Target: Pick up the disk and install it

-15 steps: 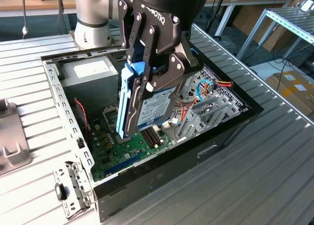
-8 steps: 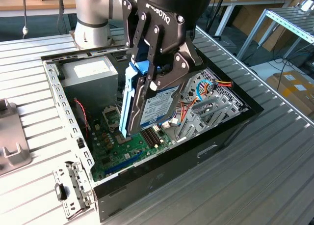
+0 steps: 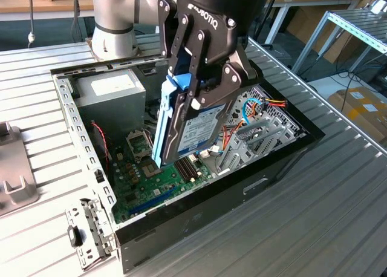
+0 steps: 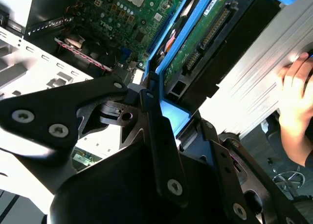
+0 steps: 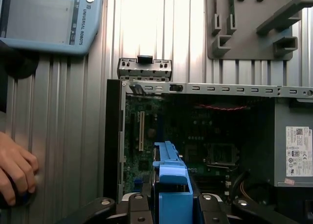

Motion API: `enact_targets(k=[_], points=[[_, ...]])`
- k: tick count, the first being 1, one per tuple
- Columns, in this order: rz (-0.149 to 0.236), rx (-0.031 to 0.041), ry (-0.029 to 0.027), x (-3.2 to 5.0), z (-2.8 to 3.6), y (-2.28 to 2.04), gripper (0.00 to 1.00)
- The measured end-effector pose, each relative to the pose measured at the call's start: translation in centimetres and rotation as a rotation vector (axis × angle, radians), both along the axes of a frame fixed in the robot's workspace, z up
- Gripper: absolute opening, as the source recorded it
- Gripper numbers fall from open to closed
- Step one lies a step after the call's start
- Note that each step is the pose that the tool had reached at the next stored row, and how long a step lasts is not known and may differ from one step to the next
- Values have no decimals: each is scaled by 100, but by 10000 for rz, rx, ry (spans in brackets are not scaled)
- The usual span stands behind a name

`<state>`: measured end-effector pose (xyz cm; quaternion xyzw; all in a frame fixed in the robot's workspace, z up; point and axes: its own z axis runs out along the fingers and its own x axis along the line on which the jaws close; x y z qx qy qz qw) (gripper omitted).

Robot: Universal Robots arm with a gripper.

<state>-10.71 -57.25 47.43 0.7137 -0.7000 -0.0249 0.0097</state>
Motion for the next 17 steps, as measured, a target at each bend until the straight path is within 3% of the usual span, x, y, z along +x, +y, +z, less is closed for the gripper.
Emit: enact_targets(k=[17], points=[[0,0,0,171,-1,-12,37]])
